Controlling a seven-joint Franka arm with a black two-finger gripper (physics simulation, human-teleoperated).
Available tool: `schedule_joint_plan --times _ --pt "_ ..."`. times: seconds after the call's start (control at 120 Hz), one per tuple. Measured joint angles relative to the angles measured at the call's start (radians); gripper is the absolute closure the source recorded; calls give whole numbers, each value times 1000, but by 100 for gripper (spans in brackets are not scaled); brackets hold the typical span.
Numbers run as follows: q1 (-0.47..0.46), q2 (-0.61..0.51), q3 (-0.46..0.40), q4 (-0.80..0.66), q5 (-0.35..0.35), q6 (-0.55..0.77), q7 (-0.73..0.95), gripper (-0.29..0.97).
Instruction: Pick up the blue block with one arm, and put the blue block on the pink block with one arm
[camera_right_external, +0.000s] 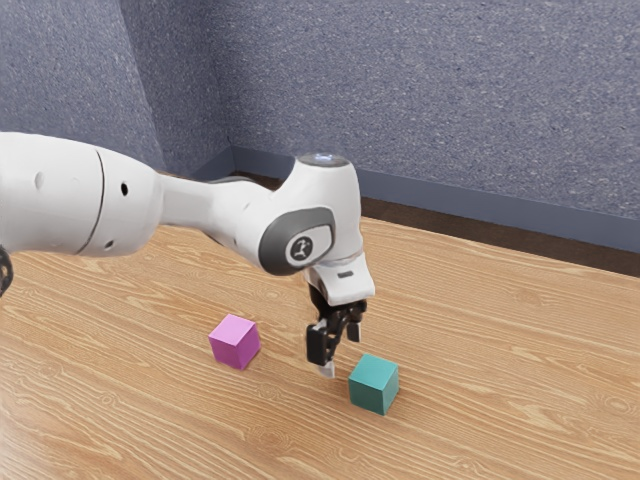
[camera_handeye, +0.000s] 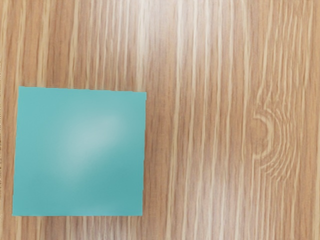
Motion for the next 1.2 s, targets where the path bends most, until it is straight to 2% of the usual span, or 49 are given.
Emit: schedule_joint_plan --times 0.392,0.967,1.158,1.2 --pt "-37 83 -1 45 -61 113 83 0" --pt "-31 216 0 89 -104 153 140 0" --pt "-40 213 0 90 -105 162 151 28" --pt "-39 204 0 89 -103 164 153 30"
